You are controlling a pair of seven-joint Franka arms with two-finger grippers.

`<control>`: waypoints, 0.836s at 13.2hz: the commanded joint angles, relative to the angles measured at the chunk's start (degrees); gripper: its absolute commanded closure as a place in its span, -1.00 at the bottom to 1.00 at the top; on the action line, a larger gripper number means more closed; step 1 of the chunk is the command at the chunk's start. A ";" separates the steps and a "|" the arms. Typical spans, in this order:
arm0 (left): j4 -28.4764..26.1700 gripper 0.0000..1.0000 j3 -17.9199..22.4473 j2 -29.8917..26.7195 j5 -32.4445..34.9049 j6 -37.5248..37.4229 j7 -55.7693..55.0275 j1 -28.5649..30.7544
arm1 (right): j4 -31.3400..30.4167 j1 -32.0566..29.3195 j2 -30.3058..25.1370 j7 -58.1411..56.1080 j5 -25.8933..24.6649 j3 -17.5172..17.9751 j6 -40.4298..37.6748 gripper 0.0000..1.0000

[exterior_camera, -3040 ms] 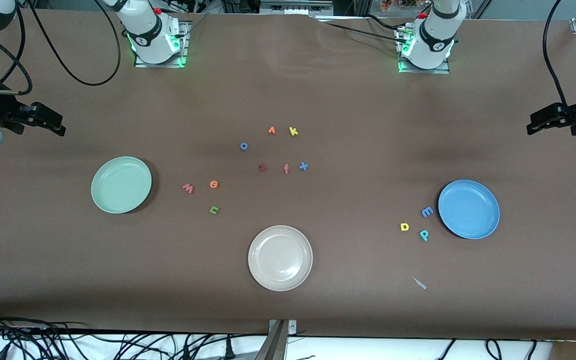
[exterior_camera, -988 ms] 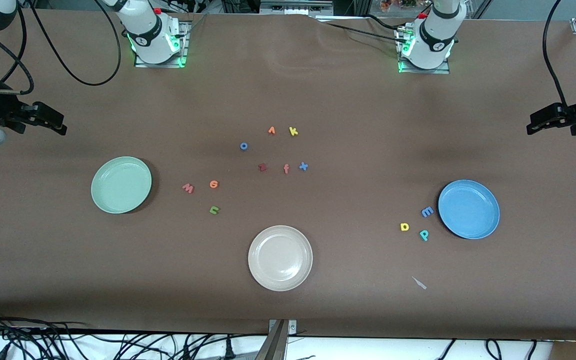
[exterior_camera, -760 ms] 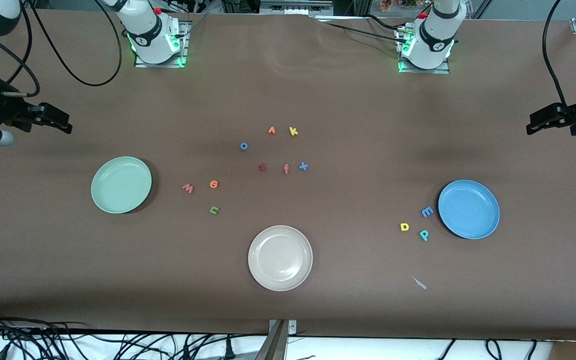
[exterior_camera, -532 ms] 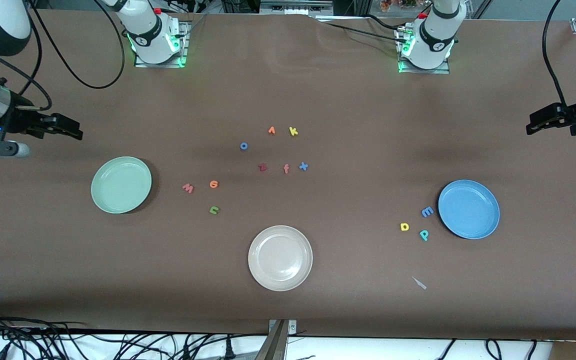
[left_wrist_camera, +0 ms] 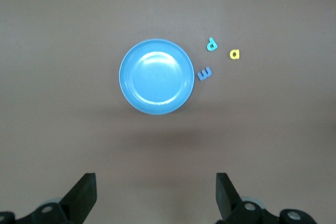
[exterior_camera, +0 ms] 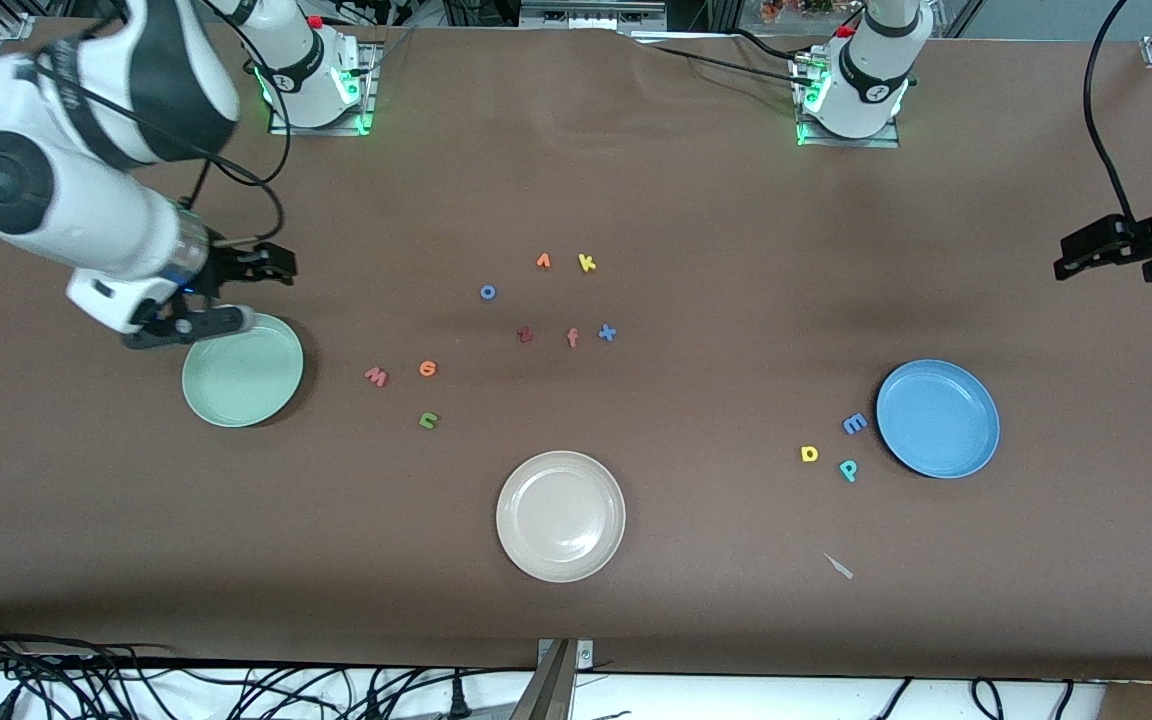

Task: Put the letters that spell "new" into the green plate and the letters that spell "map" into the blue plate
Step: 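Grasp the pink w with the right gripper while the left gripper reaches the yellow a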

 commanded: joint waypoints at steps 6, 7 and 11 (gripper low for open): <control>2.53 -1.00 -0.41 12.93 -5.76 3.63 0.00 -0.85 | -8.23 1.52 4.75 -13.44 -0.52 -0.48 16.29 -1.00; 2.44 -1.00 -0.41 13.91 -5.67 4.51 0.00 -1.90 | -8.15 1.61 6.07 -13.44 -0.61 -0.13 16.47 -1.00; 1.92 -1.00 -0.41 18.12 -5.06 13.20 -4.54 -6.91 | -8.41 1.52 9.50 -15.63 -0.52 1.10 18.23 -0.99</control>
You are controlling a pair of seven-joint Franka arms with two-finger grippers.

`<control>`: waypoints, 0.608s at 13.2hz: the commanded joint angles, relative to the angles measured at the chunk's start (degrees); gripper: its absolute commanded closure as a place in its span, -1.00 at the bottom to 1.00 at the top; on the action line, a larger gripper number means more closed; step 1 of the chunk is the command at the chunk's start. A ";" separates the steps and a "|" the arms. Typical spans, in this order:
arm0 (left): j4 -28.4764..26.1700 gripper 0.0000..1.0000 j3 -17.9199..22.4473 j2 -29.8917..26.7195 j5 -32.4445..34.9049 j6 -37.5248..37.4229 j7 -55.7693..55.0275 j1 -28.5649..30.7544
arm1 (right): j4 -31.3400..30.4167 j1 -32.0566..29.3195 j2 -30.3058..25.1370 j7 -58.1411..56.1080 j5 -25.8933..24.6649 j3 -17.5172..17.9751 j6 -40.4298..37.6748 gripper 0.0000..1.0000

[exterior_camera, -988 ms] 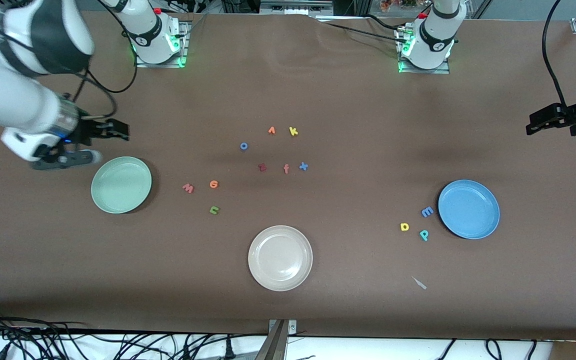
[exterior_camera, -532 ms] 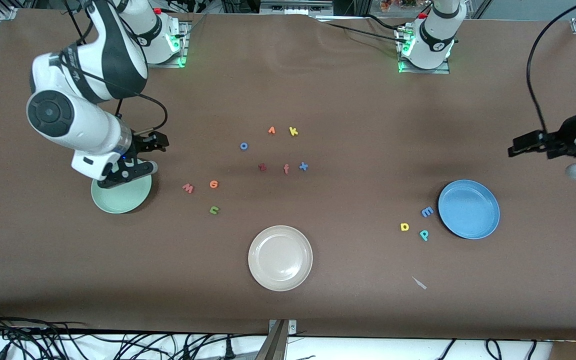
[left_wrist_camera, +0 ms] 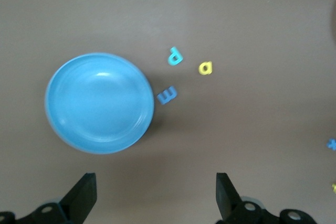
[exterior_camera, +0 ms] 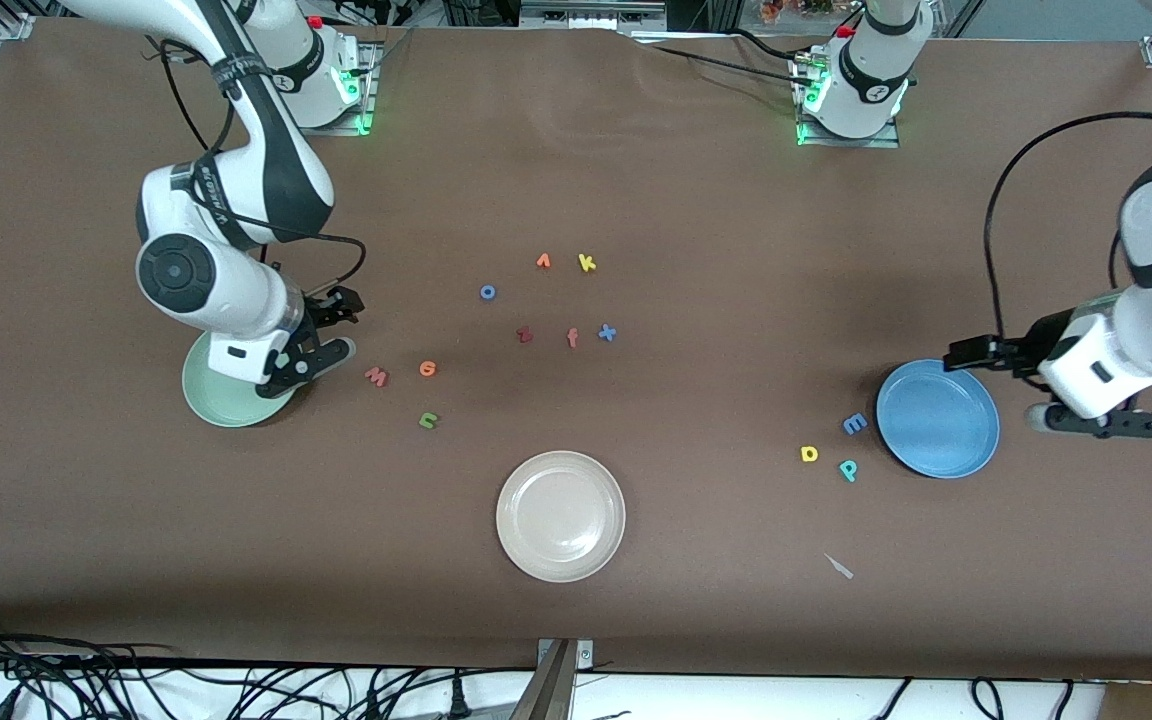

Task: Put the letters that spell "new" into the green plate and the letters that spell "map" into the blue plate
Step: 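Grasp the pink w with the right gripper while the left gripper reaches the yellow a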

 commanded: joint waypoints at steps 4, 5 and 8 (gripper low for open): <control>1.56 -1.00 0.42 9.69 -0.26 11.98 -5.85 -7.19 | -2.66 0.03 3.79 -8.19 -0.60 0.24 8.31 -0.78; 1.56 -1.00 0.42 11.44 -0.26 14.01 -5.85 -7.98 | -3.01 0.03 4.84 -10.38 -0.60 0.24 9.99 -0.68; 1.30 -1.00 0.69 15.58 2.35 19.29 -7.16 -10.00 | -3.45 0.03 8.53 -12.86 -0.69 0.24 16.58 -0.58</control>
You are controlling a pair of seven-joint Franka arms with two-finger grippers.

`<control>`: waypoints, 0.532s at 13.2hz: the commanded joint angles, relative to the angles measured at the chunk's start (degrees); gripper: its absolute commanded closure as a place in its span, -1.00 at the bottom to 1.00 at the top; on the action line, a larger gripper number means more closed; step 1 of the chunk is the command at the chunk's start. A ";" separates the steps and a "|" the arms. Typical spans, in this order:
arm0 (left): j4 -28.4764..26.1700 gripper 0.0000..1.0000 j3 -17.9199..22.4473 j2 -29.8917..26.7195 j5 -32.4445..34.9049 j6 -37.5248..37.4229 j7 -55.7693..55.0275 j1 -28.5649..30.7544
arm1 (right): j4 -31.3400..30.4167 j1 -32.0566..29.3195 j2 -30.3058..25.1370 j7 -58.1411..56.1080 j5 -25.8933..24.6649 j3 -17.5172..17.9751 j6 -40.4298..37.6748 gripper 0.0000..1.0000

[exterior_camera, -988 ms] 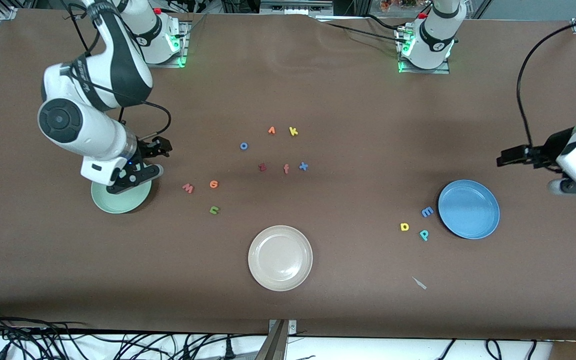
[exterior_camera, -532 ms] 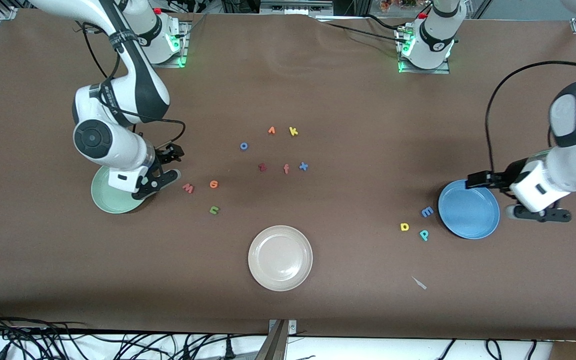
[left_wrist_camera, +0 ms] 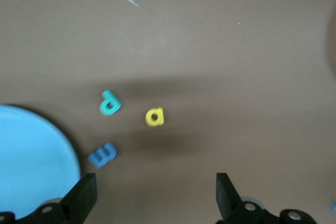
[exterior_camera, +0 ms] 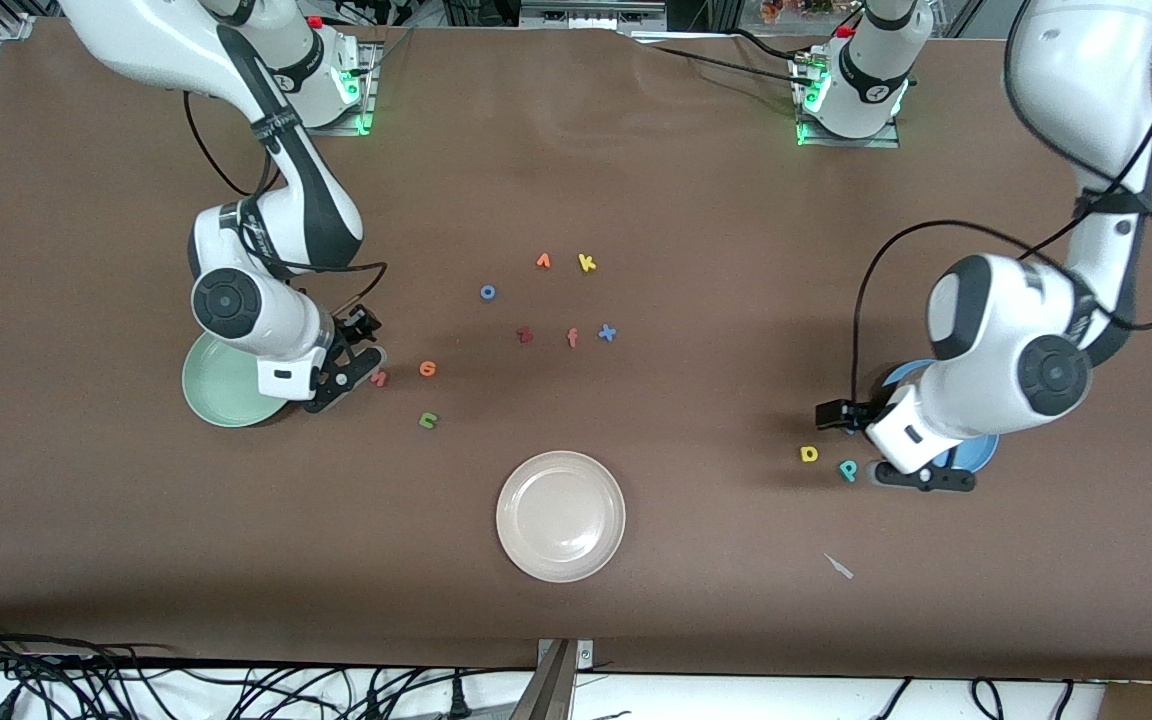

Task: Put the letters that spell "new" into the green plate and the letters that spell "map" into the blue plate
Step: 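Grasp the pink w with the right gripper while the left gripper reaches the yellow a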

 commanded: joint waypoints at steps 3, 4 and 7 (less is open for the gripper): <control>1.55 -1.00 0.53 5.22 7.01 6.45 -5.02 -2.63 | -0.60 0.14 3.69 -3.21 -0.86 0.12 5.32 -0.32; 1.55 -1.00 0.53 6.36 7.02 8.65 -5.20 -2.98 | -0.78 0.23 3.96 -3.21 -0.86 0.03 5.84 -0.32; 1.55 -1.00 0.62 8.57 7.02 11.65 -5.20 -3.60 | -1.83 0.58 5.36 -3.30 -1.04 0.03 9.44 -0.31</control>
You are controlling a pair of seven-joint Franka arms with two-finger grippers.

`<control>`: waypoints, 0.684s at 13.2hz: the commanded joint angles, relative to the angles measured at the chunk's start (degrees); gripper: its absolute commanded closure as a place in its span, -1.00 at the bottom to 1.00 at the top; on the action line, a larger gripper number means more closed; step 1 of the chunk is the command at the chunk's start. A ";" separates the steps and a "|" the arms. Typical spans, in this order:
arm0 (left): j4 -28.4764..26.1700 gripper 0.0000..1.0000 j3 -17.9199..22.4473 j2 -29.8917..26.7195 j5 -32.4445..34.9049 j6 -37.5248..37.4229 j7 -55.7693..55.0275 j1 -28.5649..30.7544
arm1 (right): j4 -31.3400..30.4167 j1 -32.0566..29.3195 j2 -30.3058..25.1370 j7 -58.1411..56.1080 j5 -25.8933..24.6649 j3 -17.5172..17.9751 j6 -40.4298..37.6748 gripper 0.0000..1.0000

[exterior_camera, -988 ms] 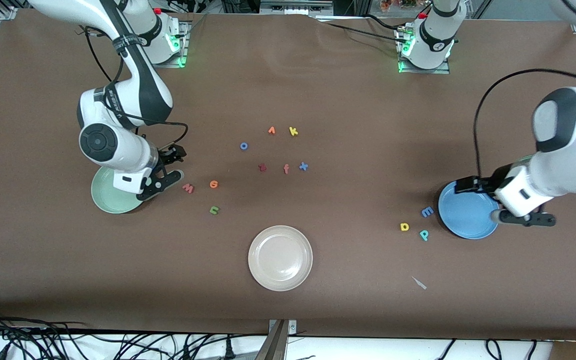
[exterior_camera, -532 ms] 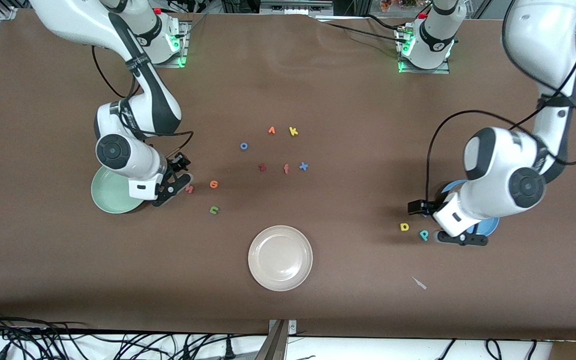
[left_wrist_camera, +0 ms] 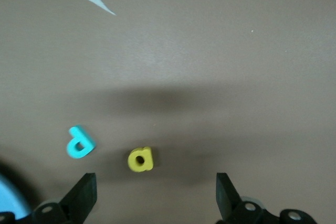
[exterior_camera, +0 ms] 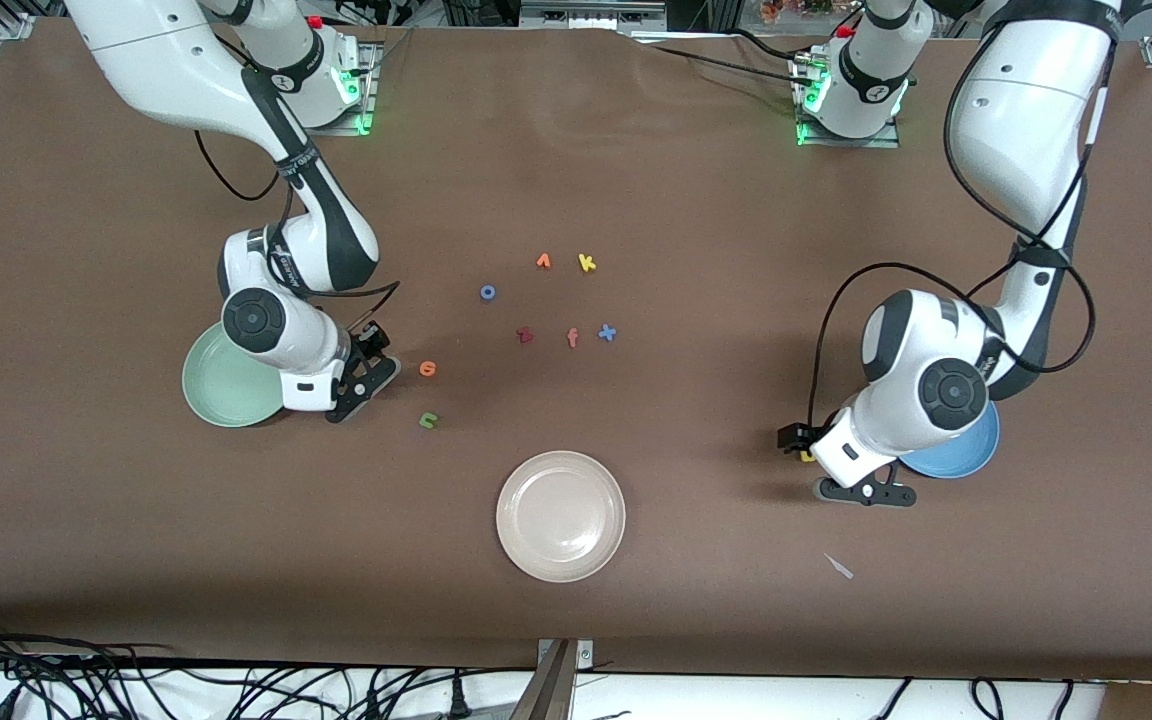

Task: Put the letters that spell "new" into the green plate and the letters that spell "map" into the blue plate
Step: 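Grasp the pink w with the right gripper while the left gripper reaches the yellow a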

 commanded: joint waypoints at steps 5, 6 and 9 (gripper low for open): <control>1.40 -0.88 0.76 3.88 4.32 2.89 -1.20 -0.34 | -2.13 1.81 1.52 -1.03 -0.97 0.03 5.95 0.05; 1.40 -0.77 0.76 4.15 4.32 2.89 -1.20 -0.25 | -2.13 1.82 1.61 -1.03 -1.15 0.03 5.95 0.30; 1.40 -0.56 0.76 5.21 4.32 2.98 -1.20 -0.25 | -2.13 1.82 1.44 -1.03 -1.32 0.03 5.86 0.90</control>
